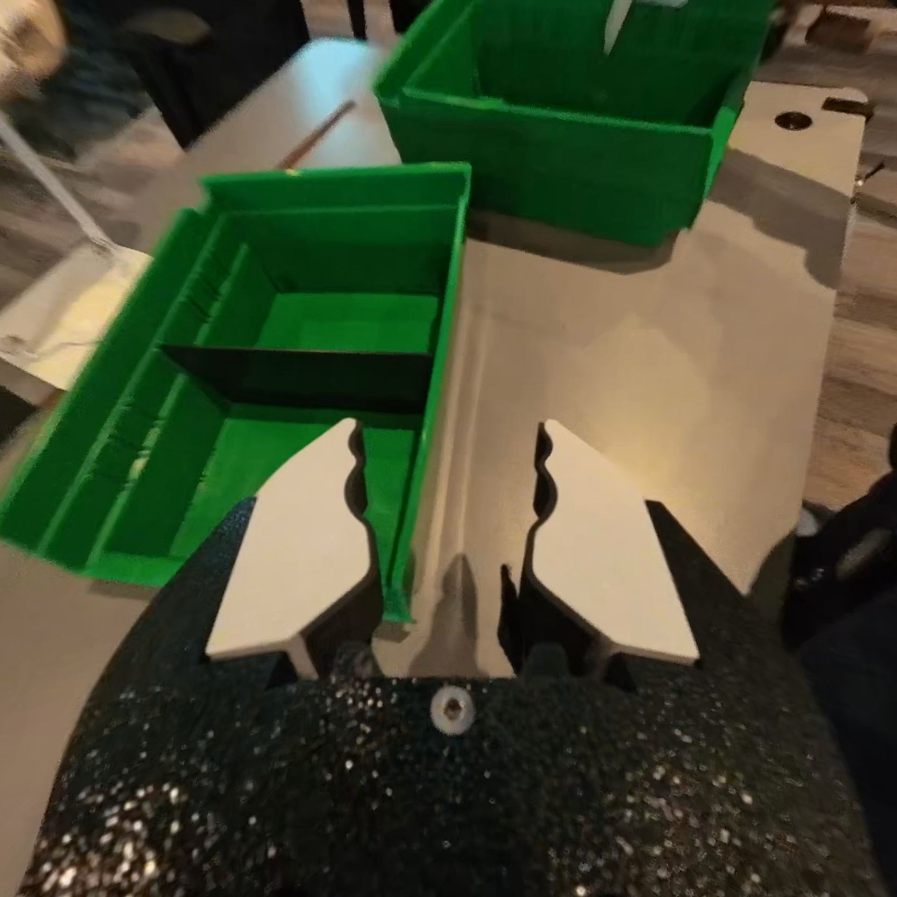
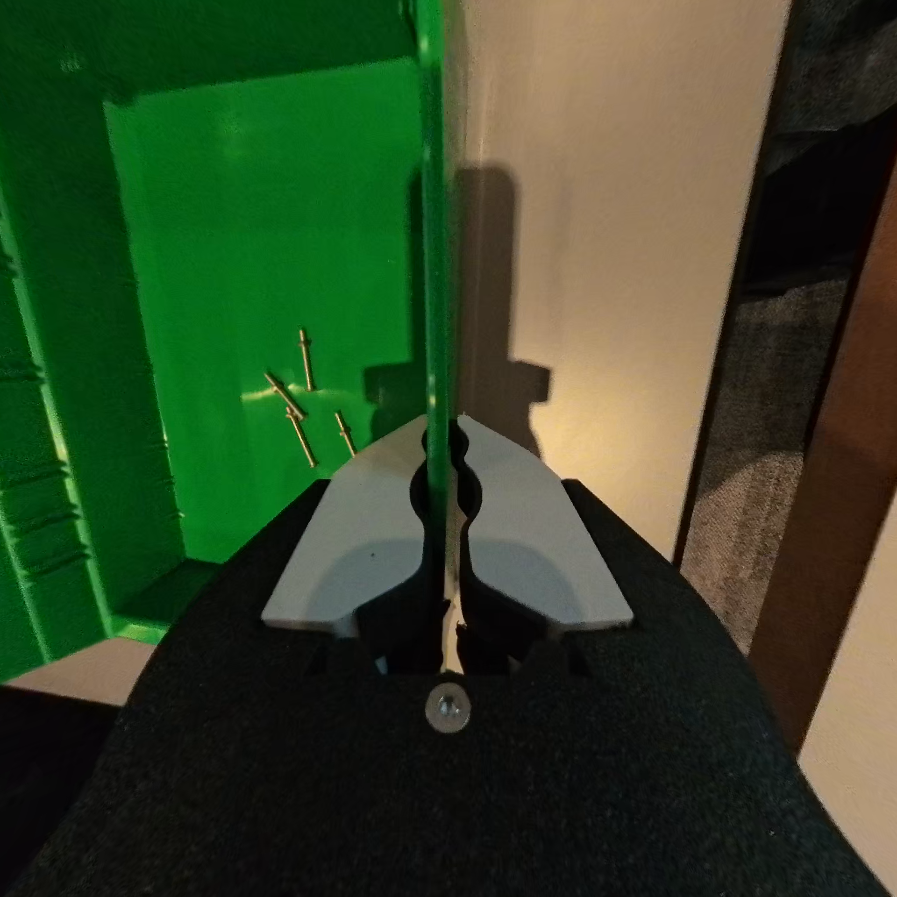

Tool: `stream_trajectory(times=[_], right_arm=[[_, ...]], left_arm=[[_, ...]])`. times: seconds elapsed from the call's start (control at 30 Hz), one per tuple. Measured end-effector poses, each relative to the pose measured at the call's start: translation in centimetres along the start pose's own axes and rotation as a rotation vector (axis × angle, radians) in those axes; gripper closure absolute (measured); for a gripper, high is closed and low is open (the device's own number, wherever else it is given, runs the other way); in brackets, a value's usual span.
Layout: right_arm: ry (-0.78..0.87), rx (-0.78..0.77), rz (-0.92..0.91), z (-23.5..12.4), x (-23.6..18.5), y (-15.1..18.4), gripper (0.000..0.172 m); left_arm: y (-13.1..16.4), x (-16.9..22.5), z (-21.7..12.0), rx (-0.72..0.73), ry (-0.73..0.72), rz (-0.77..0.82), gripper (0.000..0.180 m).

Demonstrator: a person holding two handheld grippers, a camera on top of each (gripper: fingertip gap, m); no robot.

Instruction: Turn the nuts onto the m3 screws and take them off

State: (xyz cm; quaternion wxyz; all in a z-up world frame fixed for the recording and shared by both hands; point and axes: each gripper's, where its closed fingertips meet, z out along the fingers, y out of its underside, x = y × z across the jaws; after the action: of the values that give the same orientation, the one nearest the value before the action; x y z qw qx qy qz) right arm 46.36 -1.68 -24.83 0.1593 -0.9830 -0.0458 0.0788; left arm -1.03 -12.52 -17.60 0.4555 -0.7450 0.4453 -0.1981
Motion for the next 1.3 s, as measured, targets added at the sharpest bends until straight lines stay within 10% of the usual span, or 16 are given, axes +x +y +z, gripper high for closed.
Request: stream_trajectory(times=[0.3, 0.57, 1.0, 1.3], right_arm=[[-0.113, 0.119, 0.012, -6.4, -5.2, -2.7, 0.167], [-0.21, 0.196, -0.341, -12.8, -26.6, -11.0, 0.168], [-0.36, -0.069, -0.856, 0.7, -67.7, -12.0, 0.167], [-0.354, -0.212, -0.911, 12.2, -75.7, -5.7, 0.167]], left_arm=[[1.7, -7.8, -10.7, 0.181, -0.305, -0.109, 0.119], [9.6, -15.4, -22.7, 0.26, -0.627, -0.301, 0.139], [18.0, -15.6, -35.1, 0.342, -0.909, -0.481, 0.078], [20.7, -13.2, -35.4, 0.386, -0.891, -0.572, 0.048]])
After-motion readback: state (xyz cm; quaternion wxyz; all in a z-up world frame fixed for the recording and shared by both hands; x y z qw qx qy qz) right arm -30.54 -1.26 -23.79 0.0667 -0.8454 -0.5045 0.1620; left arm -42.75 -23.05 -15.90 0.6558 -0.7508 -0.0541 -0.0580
